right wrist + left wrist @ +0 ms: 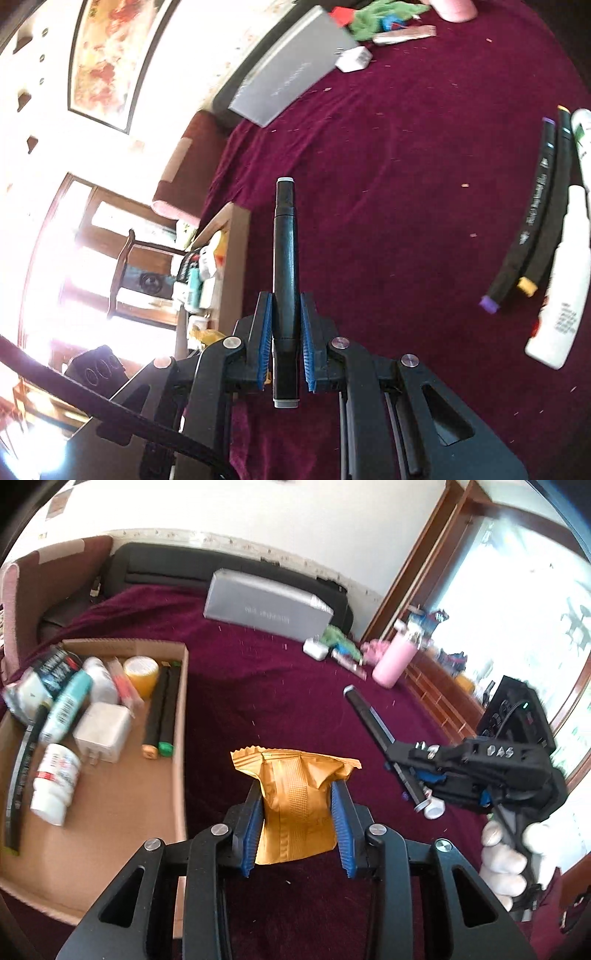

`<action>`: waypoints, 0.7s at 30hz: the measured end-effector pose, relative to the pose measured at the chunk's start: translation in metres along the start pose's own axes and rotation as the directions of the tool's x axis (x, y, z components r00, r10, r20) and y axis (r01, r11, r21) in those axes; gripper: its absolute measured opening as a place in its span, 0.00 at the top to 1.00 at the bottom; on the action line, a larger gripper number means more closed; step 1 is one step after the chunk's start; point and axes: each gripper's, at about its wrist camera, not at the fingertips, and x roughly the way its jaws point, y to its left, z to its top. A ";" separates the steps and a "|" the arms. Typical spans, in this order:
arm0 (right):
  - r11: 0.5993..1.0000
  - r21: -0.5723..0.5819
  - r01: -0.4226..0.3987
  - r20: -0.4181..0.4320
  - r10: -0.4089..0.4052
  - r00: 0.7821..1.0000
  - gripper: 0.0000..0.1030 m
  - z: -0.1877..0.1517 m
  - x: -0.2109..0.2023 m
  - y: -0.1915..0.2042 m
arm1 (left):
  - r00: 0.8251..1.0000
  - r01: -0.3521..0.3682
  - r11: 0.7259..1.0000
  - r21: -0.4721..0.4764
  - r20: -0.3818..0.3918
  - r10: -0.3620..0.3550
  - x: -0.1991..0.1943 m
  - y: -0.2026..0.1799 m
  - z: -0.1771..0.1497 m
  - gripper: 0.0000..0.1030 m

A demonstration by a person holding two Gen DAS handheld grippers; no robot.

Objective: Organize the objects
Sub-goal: 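Carry the snack packet and marker into the box and open both tools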

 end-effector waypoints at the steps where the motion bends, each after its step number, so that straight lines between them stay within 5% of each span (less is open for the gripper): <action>1: 1.000 -0.009 -0.005 -0.002 0.005 1.000 0.88 -0.001 0.001 0.004 | 1.000 0.005 1.000 -0.008 0.018 -0.004 -0.008 0.004 0.002 0.71; 11: 0.993 -0.091 -0.080 -0.080 0.073 0.994 0.88 -0.013 0.040 0.062 | 0.979 -0.145 0.988 -0.046 0.139 0.150 -0.073 0.055 0.010 0.71; 21: 0.985 -0.160 -0.057 -0.200 0.024 0.980 0.87 -0.029 0.118 0.113 | 0.974 -0.226 0.968 -0.109 -0.008 0.226 -0.043 0.121 0.002 0.70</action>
